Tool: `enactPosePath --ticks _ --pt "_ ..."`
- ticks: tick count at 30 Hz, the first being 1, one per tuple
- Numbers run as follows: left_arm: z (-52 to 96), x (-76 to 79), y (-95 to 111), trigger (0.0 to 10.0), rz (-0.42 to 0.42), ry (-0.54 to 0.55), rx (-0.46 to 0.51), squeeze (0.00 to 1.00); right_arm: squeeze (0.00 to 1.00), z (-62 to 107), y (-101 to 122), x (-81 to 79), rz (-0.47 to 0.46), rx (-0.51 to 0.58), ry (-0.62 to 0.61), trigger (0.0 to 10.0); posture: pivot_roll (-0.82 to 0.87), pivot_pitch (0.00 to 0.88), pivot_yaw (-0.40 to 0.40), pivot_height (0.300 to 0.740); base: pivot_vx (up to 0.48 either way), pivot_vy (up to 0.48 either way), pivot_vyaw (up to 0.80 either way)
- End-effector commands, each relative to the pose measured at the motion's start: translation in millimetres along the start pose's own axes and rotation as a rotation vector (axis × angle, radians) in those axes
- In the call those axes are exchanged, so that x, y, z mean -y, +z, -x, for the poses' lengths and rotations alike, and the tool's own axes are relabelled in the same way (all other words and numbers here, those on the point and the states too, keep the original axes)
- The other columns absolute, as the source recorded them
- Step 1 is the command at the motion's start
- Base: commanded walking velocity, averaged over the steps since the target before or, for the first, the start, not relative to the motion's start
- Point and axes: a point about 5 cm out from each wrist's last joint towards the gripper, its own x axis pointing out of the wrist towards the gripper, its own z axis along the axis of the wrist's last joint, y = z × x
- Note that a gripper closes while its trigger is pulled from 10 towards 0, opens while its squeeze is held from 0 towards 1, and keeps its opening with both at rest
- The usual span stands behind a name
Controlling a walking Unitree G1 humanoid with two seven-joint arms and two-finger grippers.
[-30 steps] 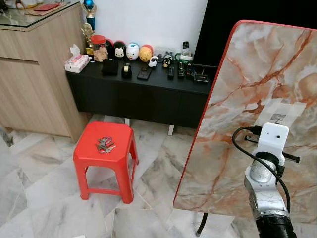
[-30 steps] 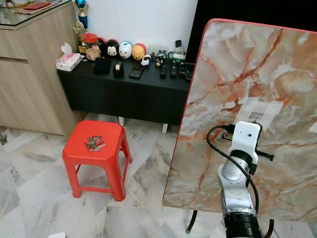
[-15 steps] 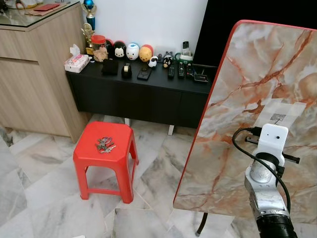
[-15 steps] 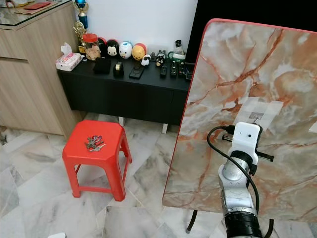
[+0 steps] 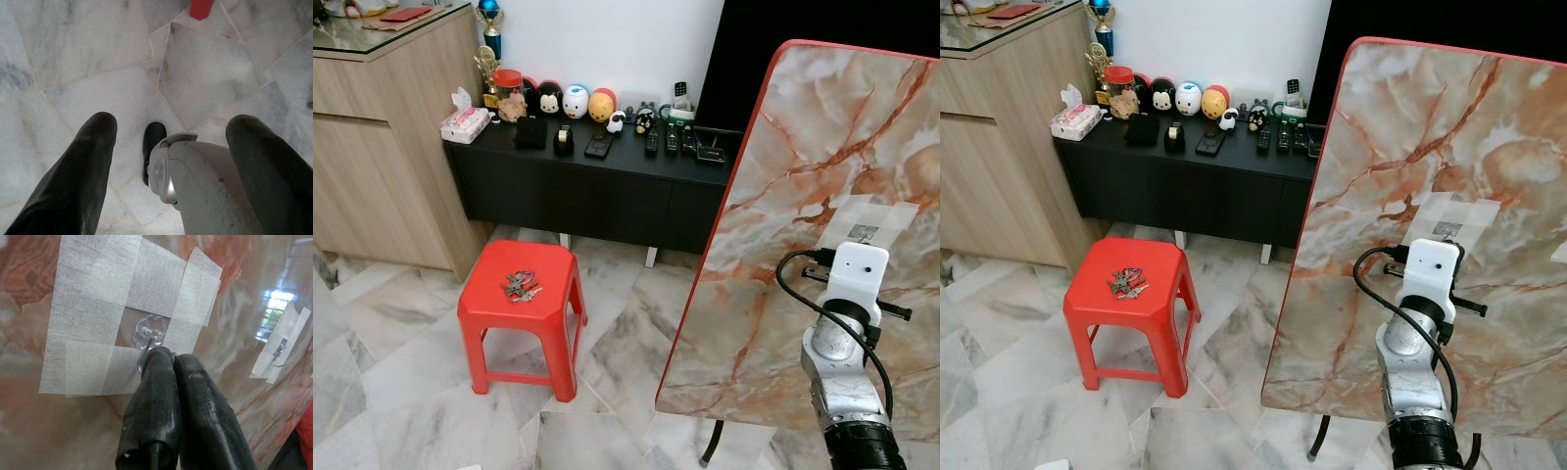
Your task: Hang keys on a hook
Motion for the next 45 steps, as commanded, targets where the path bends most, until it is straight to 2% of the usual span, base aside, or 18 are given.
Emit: enactPosePath --ticks 1,9,20,33,43,45 --pt "1.5 2.2 -7 10.0 -0.006 -0.005 -0.032 0.0 0.0 -6.0 2 4.2 -0.003 0.0 -0.014 10.0 -0.02 0.0 -0.129 0.74 0.0 0.0 0.0" --pt "1.7 2.0 -8 10.0 -0.006 -0.004 -0.037 0.0 0.0 -7.3 3 1.6 0.048 0.02 0.016 10.0 -0.02 0.0 -0.129 0.74 0.0 0.0 0.0" --pt "1.6 2.4 -8 10.0 -0.008 -0.008 -0.036 0.0 0.0 -5.7 2 -4.0 0.05 0.012 0.047 10.0 -0.02 0.0 -0.129 0.74 0.0 0.0 0.0" --pt "1.4 3.4 -7 10.0 -0.012 -0.014 -0.036 0.0 0.0 -4.6 -4 -6.1 0.119 -0.011 0.071 10.0 -0.02 0.0 -0.125 0.74 0.0 0.0 0.0" --pt "1.1 3.7 -6 10.0 -0.013 -0.015 -0.033 0.0 0.0 -4.1 -4 -7.2 0.112 -0.02 0.082 10.0 -0.02 0.0 -0.124 0.74 0.0 0.0 0.0" --pt "1.1 3.7 -6 10.0 -0.013 -0.014 -0.032 0.0 0.49 -3.3 -4 -8.7 0.099 -0.015 0.092 10.0 -0.03 0.0 -0.125 0.74 0.0 0.0 0.0"
